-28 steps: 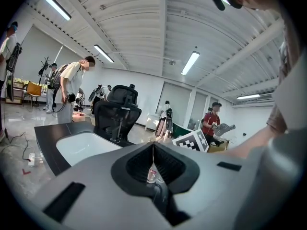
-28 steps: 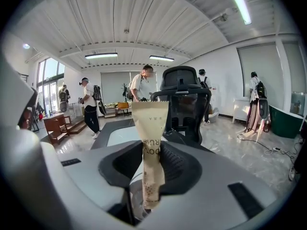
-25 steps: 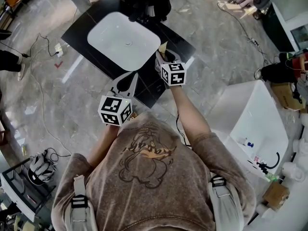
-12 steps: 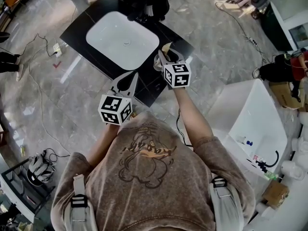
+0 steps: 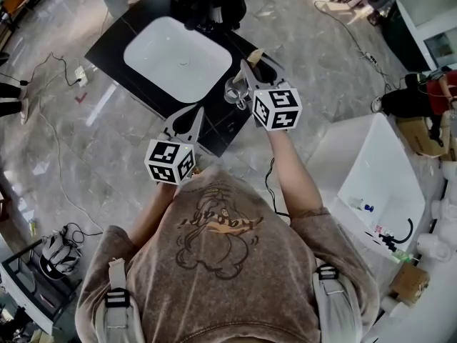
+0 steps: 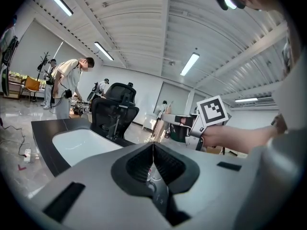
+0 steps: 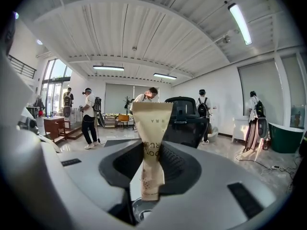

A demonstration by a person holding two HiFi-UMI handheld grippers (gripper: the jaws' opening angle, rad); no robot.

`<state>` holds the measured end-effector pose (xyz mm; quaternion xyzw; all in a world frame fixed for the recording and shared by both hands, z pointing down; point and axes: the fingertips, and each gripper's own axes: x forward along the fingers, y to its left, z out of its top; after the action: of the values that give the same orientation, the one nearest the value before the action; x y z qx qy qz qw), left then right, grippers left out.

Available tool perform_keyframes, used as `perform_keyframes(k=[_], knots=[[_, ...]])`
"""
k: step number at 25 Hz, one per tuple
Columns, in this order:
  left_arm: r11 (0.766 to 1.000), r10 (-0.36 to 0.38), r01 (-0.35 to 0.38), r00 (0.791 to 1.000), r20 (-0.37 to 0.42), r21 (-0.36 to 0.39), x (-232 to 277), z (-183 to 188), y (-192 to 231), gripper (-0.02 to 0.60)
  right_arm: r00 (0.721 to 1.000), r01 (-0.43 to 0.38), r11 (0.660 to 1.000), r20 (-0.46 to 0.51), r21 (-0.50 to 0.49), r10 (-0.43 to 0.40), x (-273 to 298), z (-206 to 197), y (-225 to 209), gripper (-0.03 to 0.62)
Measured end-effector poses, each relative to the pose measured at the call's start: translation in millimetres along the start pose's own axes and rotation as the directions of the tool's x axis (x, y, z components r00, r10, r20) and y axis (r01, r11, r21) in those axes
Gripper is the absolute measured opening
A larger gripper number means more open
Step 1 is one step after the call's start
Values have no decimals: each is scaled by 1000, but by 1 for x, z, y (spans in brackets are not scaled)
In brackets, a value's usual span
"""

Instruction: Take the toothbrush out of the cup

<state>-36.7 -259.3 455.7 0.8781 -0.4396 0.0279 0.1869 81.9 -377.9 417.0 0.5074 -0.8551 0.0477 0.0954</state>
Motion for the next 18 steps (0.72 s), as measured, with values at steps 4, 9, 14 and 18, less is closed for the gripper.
perform_keyframes(k=[4, 9, 14, 18], knots=[[1000, -6, 6, 1000, -2, -2, -1, -1, -3, 17, 1000, 6, 1000, -3, 4, -6, -12, -2, 0, 118], [1000, -9, 9, 1000, -1, -1, 0, -2, -6, 17, 1000, -3, 1000, 0, 30, 3, -36, -11, 6, 115], [1000, -9, 9, 1000, 3, 4, -1, -2, -11, 18, 1000, 3, 998, 7, 58, -3, -70, -24, 15, 114], [1000, -6, 6, 1000, 5, 9, -1, 0, -13, 17, 1000, -4, 998, -3, 59, 4, -99, -37, 30, 112]])
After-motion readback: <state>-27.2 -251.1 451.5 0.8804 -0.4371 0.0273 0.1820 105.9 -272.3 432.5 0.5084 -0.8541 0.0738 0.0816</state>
